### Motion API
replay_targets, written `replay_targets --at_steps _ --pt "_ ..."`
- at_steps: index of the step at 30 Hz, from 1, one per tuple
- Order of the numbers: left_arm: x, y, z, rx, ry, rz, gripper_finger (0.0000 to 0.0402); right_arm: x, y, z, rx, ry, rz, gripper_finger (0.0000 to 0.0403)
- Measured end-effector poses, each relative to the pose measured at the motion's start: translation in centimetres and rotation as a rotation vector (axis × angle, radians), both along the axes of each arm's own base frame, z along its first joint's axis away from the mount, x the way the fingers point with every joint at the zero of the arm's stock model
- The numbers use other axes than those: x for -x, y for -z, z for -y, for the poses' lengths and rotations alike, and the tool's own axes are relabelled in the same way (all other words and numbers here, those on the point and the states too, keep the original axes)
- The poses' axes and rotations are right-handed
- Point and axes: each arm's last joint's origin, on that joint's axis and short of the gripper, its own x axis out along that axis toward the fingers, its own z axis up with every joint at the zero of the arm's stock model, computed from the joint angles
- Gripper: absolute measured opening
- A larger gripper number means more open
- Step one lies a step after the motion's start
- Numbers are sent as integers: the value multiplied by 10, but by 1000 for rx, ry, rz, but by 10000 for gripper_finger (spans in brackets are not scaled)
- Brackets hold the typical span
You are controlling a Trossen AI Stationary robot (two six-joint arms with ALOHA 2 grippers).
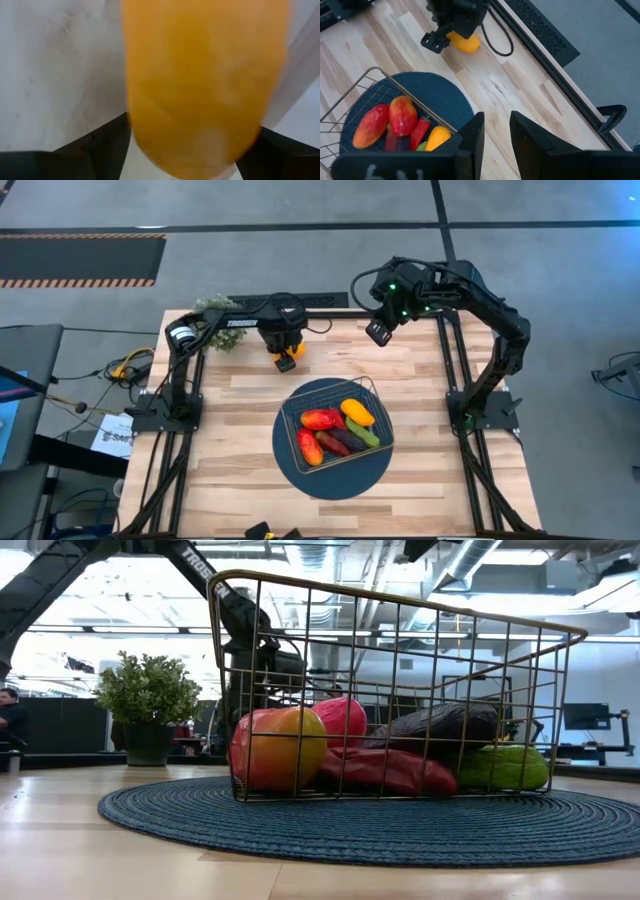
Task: Build produce basket
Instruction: Put the yellow mango into the gold wire basket
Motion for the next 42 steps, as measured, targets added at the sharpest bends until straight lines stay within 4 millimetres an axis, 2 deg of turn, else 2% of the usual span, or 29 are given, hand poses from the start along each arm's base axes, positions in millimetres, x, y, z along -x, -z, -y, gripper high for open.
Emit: replay_targets --at_steps 7,14,18,25,28,30,34,38,42 --pt "-6 0 3 -11 17 -6 286 0 0 0 1 0 2 114" --pt "-17 -11 -3 -34 6 67 244 0 0 0 3 0 5 114" --pt "-17 -11 -3 -33 3 65 187 0 0 0 4 -1 4 114" --pt "-17 -11 -3 -36 -5 65 40 0 0 0 5 -2 4 114" --pt "-16 -11 -2 -27 -2 49 7 0 0 0 5 -2 4 114" --pt "-14 -12 0 -8 22 19 6 0 0 0 5 -2 4 114" --pt "-13 -16 9 18 77 -49 32 0 0 0 7 -5 3 114" --pt "-20 -26 16 -36 126 -85 66 0 0 0 8 -6 2 114" --pt "-33 -37 26 -93 276 -85 94 0 0 0 8 -6 2 114"
